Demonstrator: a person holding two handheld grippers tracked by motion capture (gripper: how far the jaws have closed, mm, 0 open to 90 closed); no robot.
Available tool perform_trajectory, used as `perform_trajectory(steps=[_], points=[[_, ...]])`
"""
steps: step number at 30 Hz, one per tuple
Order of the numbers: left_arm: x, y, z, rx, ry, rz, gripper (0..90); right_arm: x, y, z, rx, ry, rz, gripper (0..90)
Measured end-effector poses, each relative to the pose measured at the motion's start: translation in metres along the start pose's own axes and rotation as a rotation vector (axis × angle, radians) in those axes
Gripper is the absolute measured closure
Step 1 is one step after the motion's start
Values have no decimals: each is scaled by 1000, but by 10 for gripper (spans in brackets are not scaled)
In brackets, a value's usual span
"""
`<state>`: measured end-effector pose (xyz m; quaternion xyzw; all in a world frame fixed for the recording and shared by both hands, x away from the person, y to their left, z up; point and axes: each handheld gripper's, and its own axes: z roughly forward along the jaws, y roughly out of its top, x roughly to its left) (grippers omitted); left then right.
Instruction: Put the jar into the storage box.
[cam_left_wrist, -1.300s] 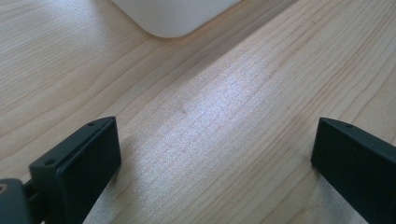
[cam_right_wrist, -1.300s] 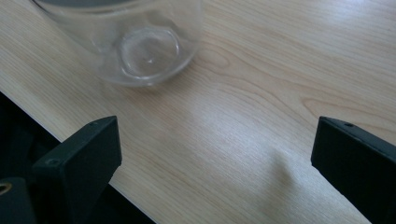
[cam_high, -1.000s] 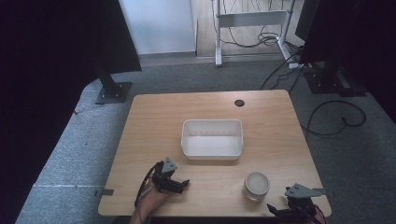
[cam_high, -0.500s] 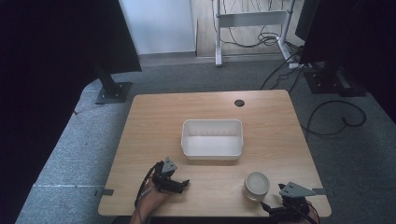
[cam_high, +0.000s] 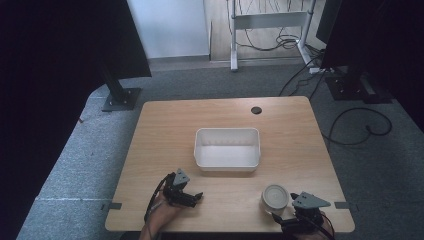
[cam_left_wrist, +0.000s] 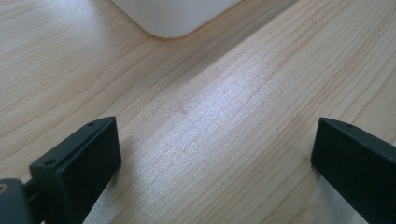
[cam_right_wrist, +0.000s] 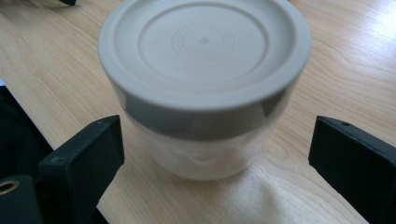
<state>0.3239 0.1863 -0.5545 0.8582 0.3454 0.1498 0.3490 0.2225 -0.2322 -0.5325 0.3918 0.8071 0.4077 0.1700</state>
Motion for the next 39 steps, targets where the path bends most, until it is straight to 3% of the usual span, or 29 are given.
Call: perform_trajectory(steps=[18, 32, 39], points=[[0, 0, 0, 0, 4, -3, 15, 4, 9, 17, -10, 19, 13, 68], [0, 0, 0, 0, 4, -3, 16, 12, 15, 19, -1, -44, -8, 96], [0, 0, 0, 0, 4, -3, 16, 17, 20, 23, 6, -48, 0, 96]])
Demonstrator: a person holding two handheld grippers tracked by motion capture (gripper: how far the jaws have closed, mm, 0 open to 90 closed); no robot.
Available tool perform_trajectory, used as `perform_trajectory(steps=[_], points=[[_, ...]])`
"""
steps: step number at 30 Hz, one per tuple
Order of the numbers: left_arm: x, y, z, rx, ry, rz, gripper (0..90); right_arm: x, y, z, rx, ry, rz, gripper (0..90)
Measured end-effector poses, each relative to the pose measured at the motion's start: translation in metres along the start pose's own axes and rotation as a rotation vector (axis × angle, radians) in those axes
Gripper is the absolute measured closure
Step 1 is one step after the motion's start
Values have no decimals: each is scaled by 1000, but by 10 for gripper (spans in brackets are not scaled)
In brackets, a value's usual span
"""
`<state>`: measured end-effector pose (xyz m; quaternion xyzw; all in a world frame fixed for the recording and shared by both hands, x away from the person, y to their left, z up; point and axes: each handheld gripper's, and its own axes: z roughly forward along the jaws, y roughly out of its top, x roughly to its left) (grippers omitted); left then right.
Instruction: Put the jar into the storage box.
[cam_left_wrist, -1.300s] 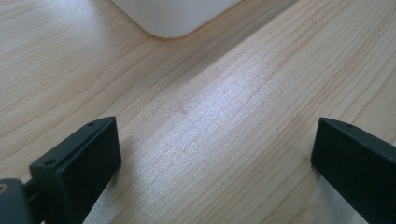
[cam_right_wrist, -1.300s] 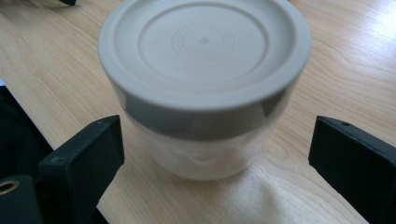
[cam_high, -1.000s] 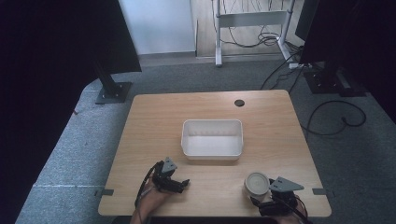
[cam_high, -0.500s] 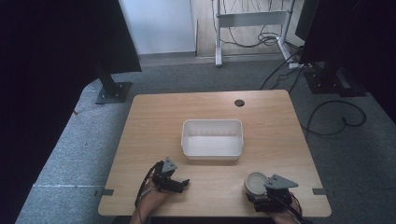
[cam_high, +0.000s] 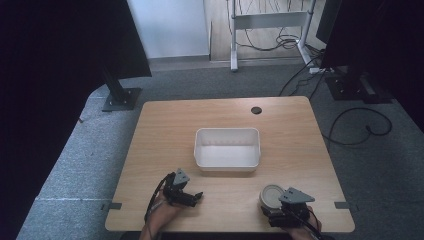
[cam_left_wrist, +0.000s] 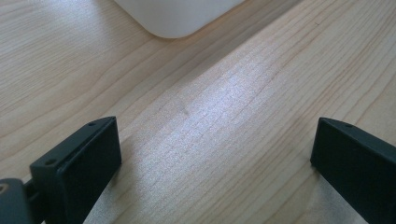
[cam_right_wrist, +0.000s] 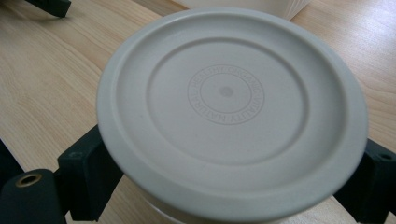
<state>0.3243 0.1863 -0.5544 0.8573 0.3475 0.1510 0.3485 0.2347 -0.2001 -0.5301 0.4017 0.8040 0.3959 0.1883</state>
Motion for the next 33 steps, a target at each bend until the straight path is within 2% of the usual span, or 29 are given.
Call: perform_trajectory(steps=[33], points=[[0, 0, 0, 0, 0, 0, 16, 7, 45, 23, -3, -6, 6, 96]])
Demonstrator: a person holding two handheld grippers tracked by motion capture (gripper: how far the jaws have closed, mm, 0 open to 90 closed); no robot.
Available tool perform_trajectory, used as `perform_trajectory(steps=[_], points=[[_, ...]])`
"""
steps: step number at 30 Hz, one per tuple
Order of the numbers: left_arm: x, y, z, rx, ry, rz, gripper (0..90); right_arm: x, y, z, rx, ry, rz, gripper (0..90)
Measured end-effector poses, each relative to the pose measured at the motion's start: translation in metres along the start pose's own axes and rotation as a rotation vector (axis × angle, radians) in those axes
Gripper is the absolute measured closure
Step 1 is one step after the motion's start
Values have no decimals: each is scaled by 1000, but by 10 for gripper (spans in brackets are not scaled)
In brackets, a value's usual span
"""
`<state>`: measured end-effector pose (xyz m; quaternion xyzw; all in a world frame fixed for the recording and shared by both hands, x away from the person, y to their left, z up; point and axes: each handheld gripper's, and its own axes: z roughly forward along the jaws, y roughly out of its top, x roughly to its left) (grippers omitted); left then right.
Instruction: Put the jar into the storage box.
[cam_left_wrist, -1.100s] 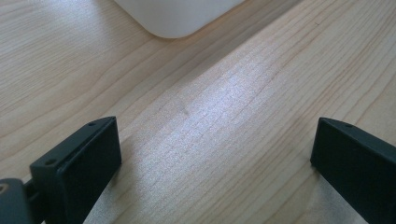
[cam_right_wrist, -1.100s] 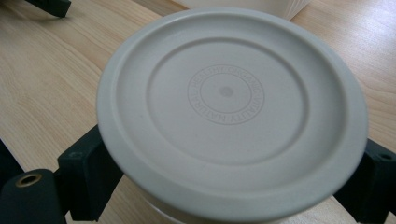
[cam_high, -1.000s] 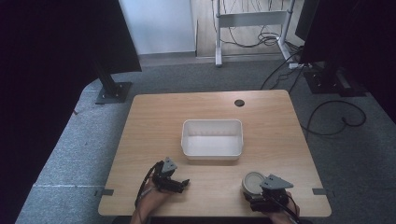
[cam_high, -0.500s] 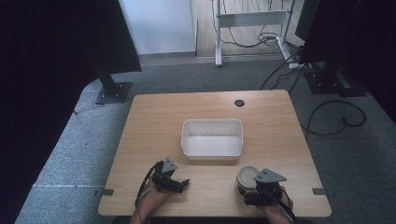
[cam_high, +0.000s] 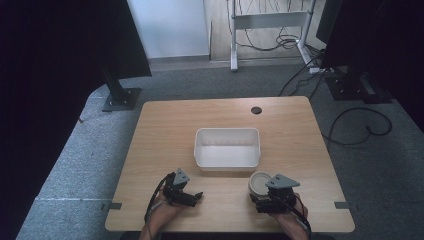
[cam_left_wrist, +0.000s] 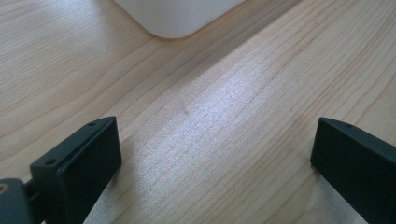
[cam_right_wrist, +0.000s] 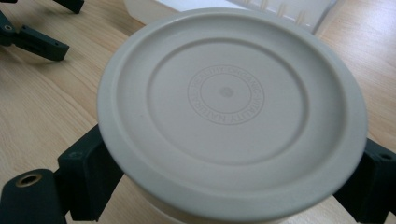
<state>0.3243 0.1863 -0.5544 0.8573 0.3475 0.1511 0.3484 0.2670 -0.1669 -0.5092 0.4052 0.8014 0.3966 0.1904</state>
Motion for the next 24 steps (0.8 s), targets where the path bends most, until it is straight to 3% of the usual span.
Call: perform_trajectory(steps=[24], points=[[0, 0, 0, 0, 0, 0, 16, 1, 28, 15, -38, 12, -3, 96]])
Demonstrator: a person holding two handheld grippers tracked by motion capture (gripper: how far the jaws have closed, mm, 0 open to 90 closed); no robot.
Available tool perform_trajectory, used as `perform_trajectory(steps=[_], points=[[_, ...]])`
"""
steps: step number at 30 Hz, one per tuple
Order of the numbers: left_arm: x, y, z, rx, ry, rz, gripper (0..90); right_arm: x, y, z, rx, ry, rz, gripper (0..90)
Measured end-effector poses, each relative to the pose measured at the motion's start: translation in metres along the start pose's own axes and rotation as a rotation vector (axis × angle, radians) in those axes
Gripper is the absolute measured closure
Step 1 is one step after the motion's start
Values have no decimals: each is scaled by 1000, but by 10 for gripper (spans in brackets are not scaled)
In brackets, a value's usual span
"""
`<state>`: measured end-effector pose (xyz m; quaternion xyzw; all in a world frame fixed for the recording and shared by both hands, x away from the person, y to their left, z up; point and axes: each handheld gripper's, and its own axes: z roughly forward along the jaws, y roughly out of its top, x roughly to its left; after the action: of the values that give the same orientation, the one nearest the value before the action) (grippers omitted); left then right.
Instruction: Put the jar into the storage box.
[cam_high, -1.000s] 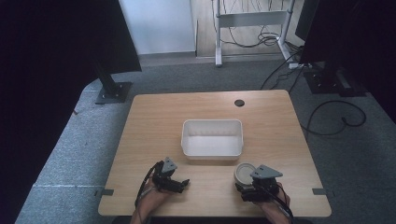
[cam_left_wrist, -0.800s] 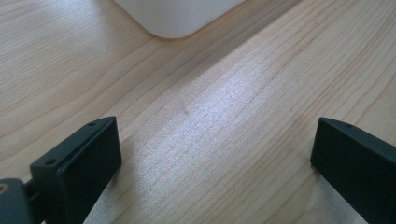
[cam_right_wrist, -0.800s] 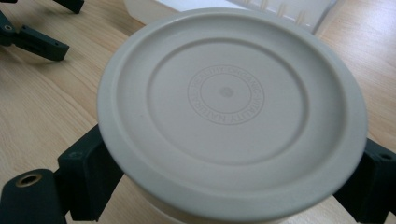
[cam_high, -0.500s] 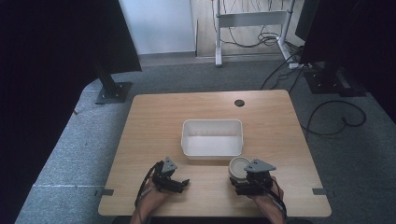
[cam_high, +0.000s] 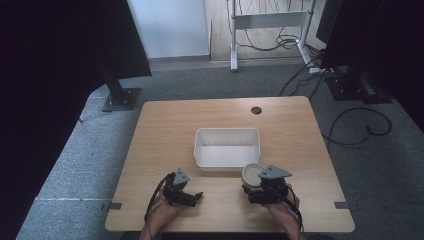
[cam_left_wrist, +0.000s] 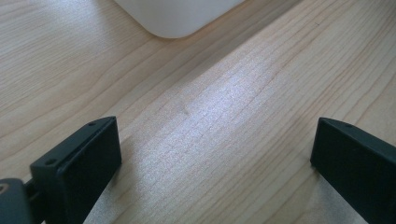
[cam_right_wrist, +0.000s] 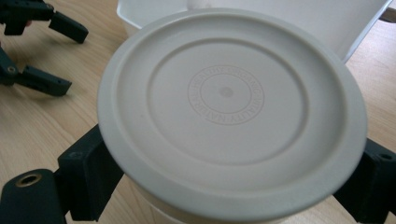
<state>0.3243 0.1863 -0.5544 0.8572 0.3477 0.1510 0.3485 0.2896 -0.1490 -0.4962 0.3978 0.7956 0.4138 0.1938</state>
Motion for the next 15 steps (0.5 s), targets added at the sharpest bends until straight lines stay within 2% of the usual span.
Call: perform_trajectory(steps=[15], points=[[0, 0, 0, -1, 0, 0, 18, 4, 24, 16, -17, 12, -15, 96]])
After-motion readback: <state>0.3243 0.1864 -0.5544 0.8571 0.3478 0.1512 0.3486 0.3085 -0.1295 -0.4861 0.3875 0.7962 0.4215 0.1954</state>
